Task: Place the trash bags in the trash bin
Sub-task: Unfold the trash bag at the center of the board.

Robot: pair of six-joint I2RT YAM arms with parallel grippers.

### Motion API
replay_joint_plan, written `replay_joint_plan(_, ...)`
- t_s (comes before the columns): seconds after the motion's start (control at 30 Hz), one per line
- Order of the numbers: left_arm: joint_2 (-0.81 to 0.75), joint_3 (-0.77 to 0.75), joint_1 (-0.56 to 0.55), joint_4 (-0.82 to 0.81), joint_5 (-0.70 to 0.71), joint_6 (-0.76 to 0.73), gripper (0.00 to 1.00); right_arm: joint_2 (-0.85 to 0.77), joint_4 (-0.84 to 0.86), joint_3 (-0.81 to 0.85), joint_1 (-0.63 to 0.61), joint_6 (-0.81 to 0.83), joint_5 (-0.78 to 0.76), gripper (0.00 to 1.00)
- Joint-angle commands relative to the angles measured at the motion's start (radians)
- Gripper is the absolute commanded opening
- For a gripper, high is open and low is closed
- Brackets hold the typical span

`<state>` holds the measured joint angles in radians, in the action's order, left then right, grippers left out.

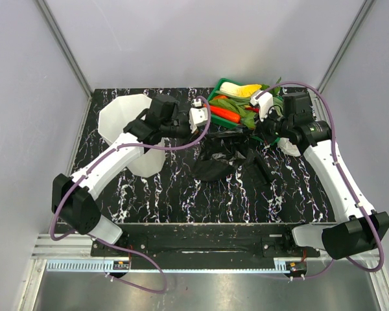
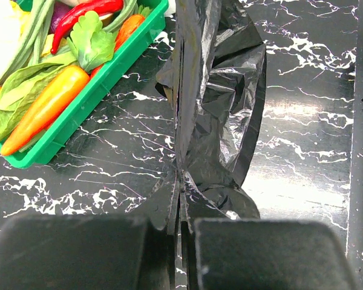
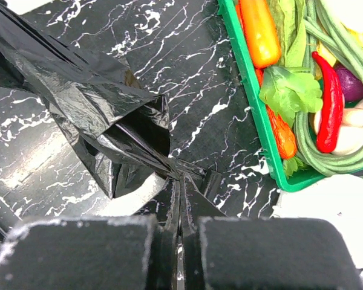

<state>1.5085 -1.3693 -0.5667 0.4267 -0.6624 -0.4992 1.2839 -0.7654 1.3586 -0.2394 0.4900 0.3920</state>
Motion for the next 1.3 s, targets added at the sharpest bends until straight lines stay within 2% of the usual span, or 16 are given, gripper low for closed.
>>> replay_joint_plan(0.0, -0.021, -0.030, 0.033, 0.069, 0.063, -0.036, 0.00, -0.038, -0.011, -0.001, 0.041, 0.044, -0.169, 0.00)
replay_joint_plan(0.23, -0.047, -0.022, 0.047, 0.076, 0.075, -0.048, 0.00, -0.035, -0.029, 0.010, 0.065, 0.070, -0.183, 0.00)
replay_joint_plan(0.47, -0.024, -0.047, 0.045, 0.099, -0.012, -0.033, 0.02, -0.006, -0.069, 0.057, 0.066, 0.047, -0.101, 0.00)
replay_joint_plan(0.7, 0.024, -0.108, 0.033, 0.118, -0.095, -0.012, 0.08, 0.029, -0.097, 0.106, 0.065, -0.017, 0.007, 0.00)
replay_joint_plan(0.9, 0.082, -0.172, -0.015, 0.130, -0.092, 0.002, 0.09, 0.042, -0.104, 0.120, 0.063, -0.030, 0.031, 0.00)
replay_joint_plan(1.13, 0.137, -0.235, -0.047, 0.135, -0.111, 0.001, 0.10, 0.017, -0.118, 0.100, 0.063, -0.005, 0.064, 0.00)
replay_joint_plan(1.27, 0.183, -0.286, -0.047, 0.138, -0.106, -0.061, 0.10, 0.014, -0.167, 0.111, 0.063, 0.050, 0.097, 0.00)
